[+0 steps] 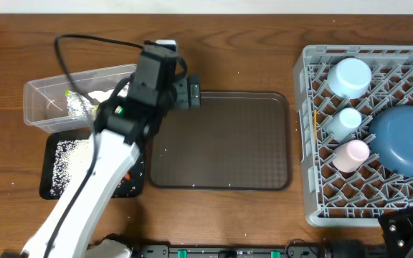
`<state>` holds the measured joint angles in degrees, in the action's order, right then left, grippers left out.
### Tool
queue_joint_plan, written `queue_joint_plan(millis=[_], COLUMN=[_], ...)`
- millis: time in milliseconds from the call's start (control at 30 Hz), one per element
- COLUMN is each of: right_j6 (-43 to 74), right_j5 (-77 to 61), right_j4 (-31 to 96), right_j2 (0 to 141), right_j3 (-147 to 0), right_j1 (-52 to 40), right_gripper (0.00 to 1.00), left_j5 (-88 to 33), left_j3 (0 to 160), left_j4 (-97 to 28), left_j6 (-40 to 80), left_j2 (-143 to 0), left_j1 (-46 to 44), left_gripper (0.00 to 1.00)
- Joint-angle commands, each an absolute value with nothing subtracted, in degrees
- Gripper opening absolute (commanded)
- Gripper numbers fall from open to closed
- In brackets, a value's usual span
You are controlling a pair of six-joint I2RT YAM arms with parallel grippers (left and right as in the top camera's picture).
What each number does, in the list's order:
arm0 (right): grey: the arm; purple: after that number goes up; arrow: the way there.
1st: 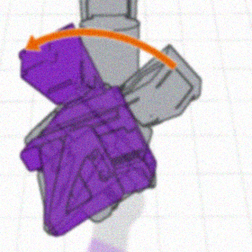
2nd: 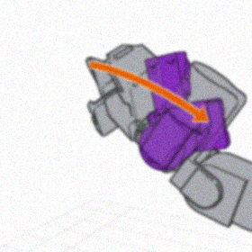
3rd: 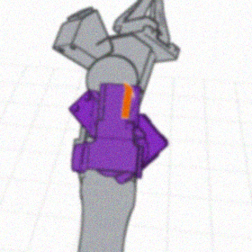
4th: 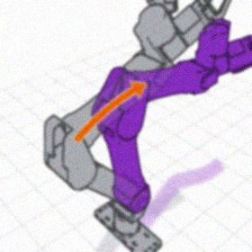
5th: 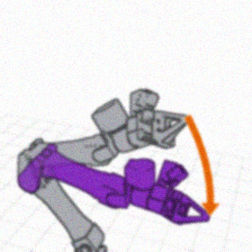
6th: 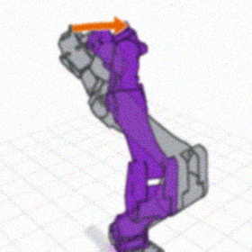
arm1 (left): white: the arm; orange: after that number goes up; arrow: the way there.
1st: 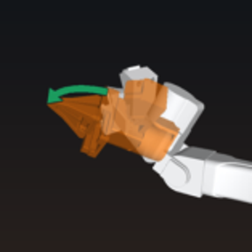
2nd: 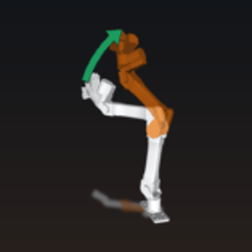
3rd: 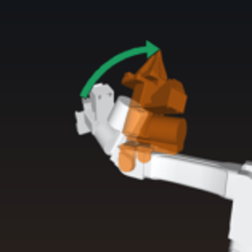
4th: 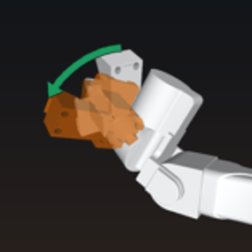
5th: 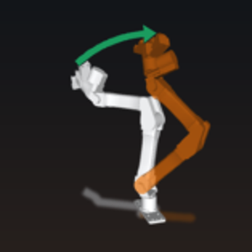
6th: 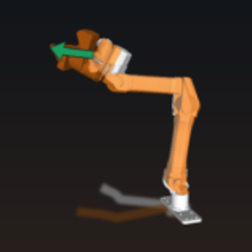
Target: Sort waste into correct bins and load items into the dishwasher rack
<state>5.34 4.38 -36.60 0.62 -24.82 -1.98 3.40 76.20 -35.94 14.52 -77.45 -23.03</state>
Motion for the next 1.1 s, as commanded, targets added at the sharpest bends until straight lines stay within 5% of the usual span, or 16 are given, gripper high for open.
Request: queue_joint_plan(millis=[0,567,1067], right_j6=[4.6,4.6,4.6], right_j5=[4.5,4.5,4.5], right_j4=[-37.1,-37.0,-37.5], right_j2=[0.3,0.3,0.3], right_j3=[-23.2,-22.6,-22.6], right_j1=[-1.5,-1.6,-1.6], right_gripper=[0.99,0.99,0.99], left_j5=[4.1,4.1,4.1], left_j3=[76.0,69.5,68.6], left_j4=[-36.0,-38.7,-57.3], left_j6=[14.0,14.0,14.0], left_j2=[-70.7,-42.8,-38.7], left_j1=[-23.2,-12.9,-12.9], left_gripper=[0.98,0.98,0.98])
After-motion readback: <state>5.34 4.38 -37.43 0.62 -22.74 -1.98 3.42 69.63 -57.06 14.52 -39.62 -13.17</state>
